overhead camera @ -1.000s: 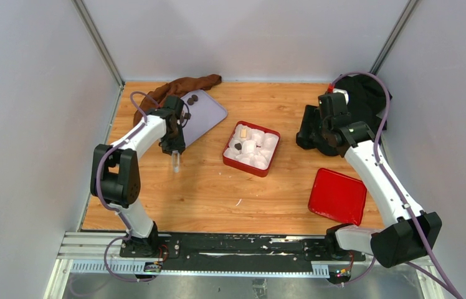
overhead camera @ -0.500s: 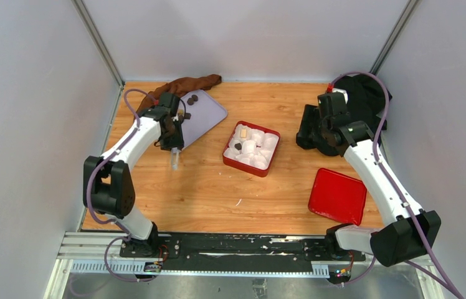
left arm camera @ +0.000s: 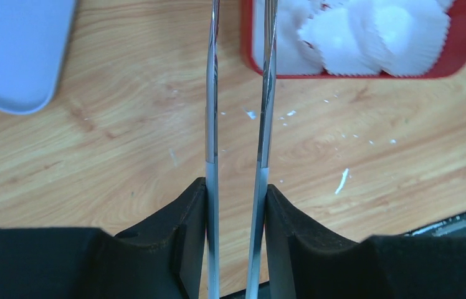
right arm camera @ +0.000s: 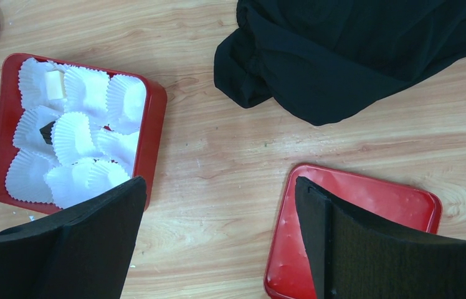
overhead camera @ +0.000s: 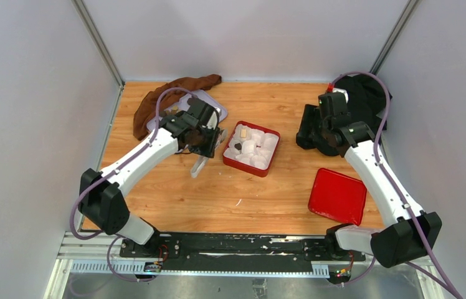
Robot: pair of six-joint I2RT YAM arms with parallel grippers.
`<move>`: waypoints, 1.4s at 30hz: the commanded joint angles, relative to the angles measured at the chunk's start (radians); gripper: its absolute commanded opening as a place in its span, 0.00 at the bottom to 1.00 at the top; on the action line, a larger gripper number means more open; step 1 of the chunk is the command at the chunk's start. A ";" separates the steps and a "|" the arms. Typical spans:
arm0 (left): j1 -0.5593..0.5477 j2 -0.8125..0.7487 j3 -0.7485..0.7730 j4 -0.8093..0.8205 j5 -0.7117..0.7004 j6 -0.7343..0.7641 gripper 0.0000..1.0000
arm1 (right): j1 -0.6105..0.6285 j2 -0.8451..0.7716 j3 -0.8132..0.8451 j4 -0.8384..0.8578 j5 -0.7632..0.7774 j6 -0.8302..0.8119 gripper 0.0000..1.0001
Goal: Pack the chocolate
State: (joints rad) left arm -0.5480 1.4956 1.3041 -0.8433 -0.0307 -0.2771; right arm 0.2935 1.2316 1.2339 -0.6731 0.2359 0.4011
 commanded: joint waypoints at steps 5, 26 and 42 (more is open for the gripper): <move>-0.113 -0.020 -0.022 -0.003 0.109 0.076 0.00 | -0.007 -0.043 -0.030 -0.009 0.011 0.004 0.93; -0.147 0.116 0.029 -0.031 0.037 0.069 0.00 | -0.007 -0.055 -0.022 -0.016 0.016 -0.013 0.93; -0.147 0.124 0.024 -0.042 0.002 0.055 0.25 | -0.007 -0.046 -0.020 -0.009 -0.003 -0.002 0.93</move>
State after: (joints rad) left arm -0.6888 1.6131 1.3018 -0.8730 -0.0120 -0.2188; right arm 0.2935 1.1908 1.2171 -0.6735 0.2340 0.3954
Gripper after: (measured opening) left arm 0.391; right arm 0.928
